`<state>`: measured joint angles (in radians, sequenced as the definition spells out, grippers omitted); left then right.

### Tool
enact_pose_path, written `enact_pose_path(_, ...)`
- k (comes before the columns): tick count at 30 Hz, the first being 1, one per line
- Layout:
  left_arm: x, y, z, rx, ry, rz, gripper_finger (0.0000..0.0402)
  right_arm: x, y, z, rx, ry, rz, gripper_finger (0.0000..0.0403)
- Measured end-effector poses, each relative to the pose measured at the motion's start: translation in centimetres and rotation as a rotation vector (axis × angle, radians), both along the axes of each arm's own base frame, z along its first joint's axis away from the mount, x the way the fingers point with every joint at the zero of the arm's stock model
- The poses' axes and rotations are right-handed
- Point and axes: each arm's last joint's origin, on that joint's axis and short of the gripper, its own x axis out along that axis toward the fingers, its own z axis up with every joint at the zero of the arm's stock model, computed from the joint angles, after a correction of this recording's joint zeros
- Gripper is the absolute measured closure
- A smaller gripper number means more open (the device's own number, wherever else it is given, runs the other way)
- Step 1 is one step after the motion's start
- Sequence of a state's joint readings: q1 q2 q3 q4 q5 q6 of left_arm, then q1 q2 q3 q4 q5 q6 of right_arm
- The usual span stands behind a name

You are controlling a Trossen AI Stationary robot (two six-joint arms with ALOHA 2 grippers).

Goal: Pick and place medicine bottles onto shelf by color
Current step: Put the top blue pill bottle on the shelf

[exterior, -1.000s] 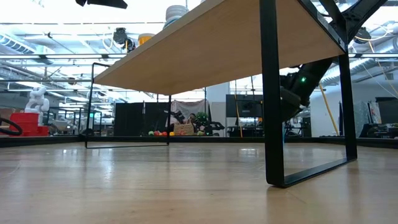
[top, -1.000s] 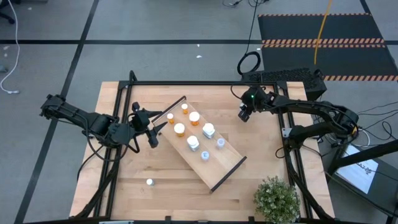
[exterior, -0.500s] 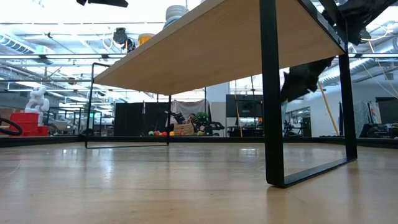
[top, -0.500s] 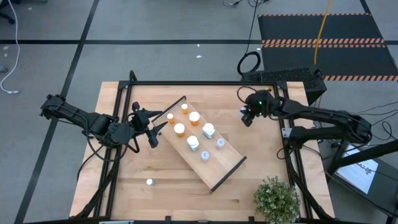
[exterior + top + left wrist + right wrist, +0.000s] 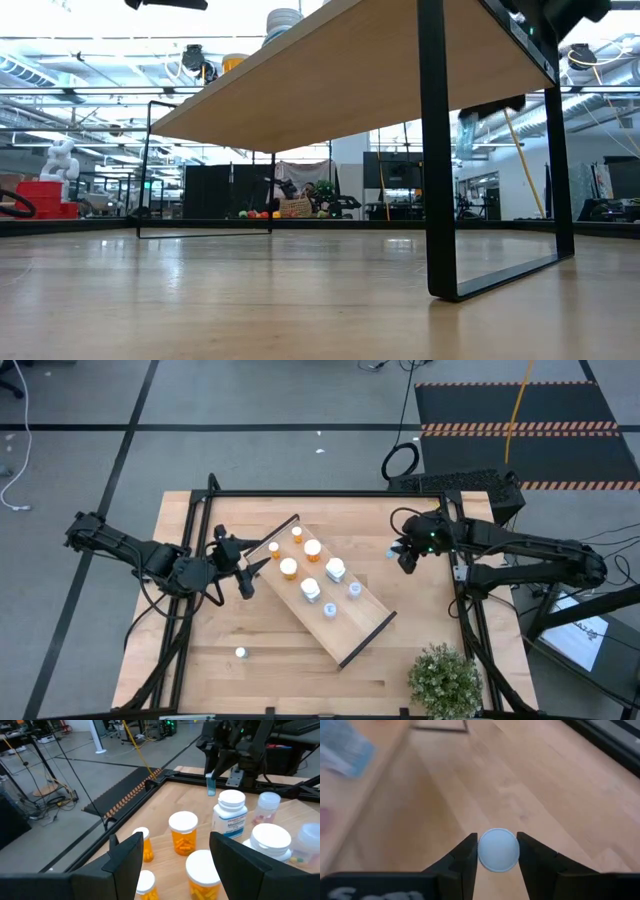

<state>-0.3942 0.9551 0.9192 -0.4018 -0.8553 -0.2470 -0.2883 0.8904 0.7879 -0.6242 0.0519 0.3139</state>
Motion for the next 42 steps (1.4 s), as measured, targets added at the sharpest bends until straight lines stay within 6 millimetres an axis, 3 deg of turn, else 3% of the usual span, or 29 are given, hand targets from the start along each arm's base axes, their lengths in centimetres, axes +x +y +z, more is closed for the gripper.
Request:
enact_pose_path(6, 0.0, 0.0, 0.1, -0.005, -0.009, -0.002, 0.0172, 0.5, 1.3, 3.0, 0.013, -0.068, 0.053, 0.0283)
enact_pose_path(13, 0.1, -0.1, 0.1, -0.01, -0.007, -0.015, 0.0172, 0.8, 2.8, 5.5, 0.085, -0.007, 0.079, 0.0283)
enact_pose_path(19, 0.1, -0.1, 0.1, -0.013, -0.009, -0.014, 0.0172, 1.8, 5.1, 7.6, 0.105, -0.057, 0.184, 0.0283)
enact_pose_path(31, 0.1, -0.1, 0.1, -0.066, -0.036, 0.001, 0.0172, 3.8, 10.1, 8.4, 0.099, -0.079, 0.312, 0.0283)
enact_pose_path(37, 1.0, -0.6, -0.7, -0.096, -0.02, 0.004, 0.0172, 4.1, 12.7, 9.9, -0.005, -0.107, 0.425, 0.0283)
enact_pose_path(42, 2.1, -1.1, -1.2, -0.112, -0.031, 0.006, 0.0172, 4.3, 13.7, 10.2, -0.04, -0.104, 0.496, 0.0283)
